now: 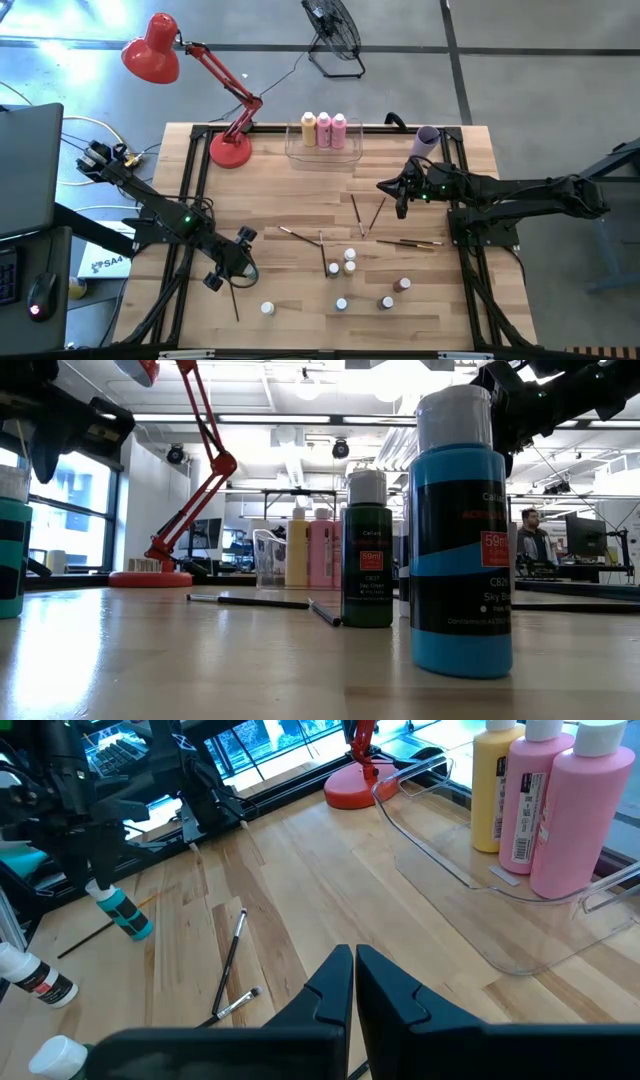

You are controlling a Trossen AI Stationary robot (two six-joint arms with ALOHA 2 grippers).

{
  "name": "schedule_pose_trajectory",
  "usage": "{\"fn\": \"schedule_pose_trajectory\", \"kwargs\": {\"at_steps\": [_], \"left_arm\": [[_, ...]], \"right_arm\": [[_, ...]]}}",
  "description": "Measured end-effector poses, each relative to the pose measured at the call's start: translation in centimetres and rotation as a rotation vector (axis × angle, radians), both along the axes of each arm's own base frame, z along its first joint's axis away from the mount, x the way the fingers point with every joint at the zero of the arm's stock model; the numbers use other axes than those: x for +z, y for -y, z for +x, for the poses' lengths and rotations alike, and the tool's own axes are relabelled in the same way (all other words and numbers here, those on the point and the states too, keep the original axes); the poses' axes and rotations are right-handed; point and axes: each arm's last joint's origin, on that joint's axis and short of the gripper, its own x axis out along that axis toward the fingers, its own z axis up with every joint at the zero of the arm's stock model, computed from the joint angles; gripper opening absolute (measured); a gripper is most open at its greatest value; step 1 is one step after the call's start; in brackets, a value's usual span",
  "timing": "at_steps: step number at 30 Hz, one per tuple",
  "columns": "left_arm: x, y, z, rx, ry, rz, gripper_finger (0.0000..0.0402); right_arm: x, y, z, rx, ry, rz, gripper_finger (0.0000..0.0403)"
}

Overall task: Pick & Place Paint Supplies
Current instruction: Put the small light blue paint bottle into the transparent bin

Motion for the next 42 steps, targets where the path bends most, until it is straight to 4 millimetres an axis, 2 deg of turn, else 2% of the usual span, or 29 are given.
{"fn": "schedule_pose_trajectory", "kwargs": {"at_steps": [4, 31, 42], "left_arm": [[-0.87, -0.1, -0.16, 0.0, -0.005, 0.003, 0.018], [-0.95, -0.11, -0.18, 0.0, -0.006, 0.004, 0.0179], [-0.94, -0.11, -0.17, 0.002, -0.006, 0.001, 0.0115]], "right_arm": [[0.0, 0.0, 0.0, 0.0, 0.0, 0.0, 0.0008], [0.0, 0.0, 0.0, 0.0, 0.0, 0.0, 0.0008], [0.0, 0.0, 0.0, 0.0, 0.0, 0.0, 0.0008]]}}
